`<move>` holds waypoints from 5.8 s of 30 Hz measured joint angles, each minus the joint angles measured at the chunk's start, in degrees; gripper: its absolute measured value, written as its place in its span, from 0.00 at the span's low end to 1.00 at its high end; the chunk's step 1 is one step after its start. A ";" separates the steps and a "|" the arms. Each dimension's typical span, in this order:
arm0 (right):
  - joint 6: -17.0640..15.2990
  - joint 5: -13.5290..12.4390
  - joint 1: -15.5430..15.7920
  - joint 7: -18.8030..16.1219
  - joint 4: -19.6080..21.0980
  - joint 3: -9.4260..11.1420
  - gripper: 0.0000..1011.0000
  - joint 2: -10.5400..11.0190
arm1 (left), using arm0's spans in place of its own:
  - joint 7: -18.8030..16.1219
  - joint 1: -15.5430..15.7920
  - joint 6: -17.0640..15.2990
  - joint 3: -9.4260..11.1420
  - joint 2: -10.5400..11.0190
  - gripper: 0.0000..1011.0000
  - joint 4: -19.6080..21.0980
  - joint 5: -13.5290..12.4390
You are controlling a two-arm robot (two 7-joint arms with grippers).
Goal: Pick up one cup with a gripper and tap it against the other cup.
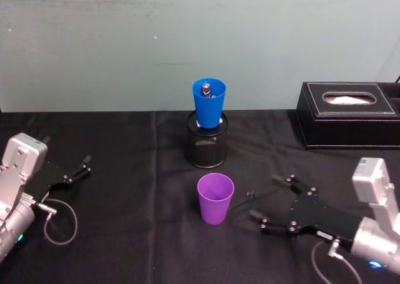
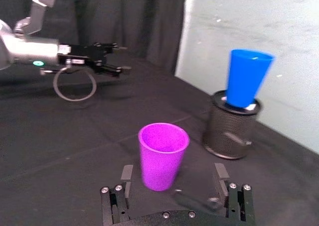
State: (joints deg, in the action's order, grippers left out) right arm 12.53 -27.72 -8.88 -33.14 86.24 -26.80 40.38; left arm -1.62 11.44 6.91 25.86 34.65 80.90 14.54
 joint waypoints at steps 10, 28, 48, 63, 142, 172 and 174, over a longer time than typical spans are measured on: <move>-1.80 0.20 -3.78 -4.45 -5.36 -2.11 0.99 -5.03 | 0.00 0.00 0.00 0.00 0.00 0.99 0.00 0.00; -2.63 1.74 -9.07 -7.89 -14.12 -3.16 0.99 -12.23 | 0.00 0.00 0.00 0.00 0.00 0.99 0.00 0.00; -1.40 3.83 -11.59 -7.05 -18.69 -3.50 0.99 -16.36 | 0.00 0.00 0.00 0.00 0.00 0.99 0.00 0.00; 0.09 4.42 -12.32 -6.73 -21.28 -2.53 0.99 -18.49 | 0.00 0.00 0.00 0.00 0.00 0.99 0.00 0.00; -16.41 -1.26 -15.98 -4.10 -1.15 -1.41 0.72 -11.70 | 0.00 0.00 0.00 0.00 0.00 0.99 0.00 0.00; -16.29 -1.18 -15.93 -4.23 -1.22 -1.34 0.72 -11.70 | 0.00 0.00 0.00 0.00 0.00 0.99 0.00 0.00; -16.29 -1.18 -15.93 -4.22 -1.22 -1.34 0.72 -11.70 | 0.00 0.00 0.00 0.00 0.00 0.99 0.00 0.00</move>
State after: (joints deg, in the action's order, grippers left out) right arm -3.77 -28.91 -24.81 -37.37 85.02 -28.14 28.68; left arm -1.62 11.43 6.91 25.86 34.65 80.90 14.54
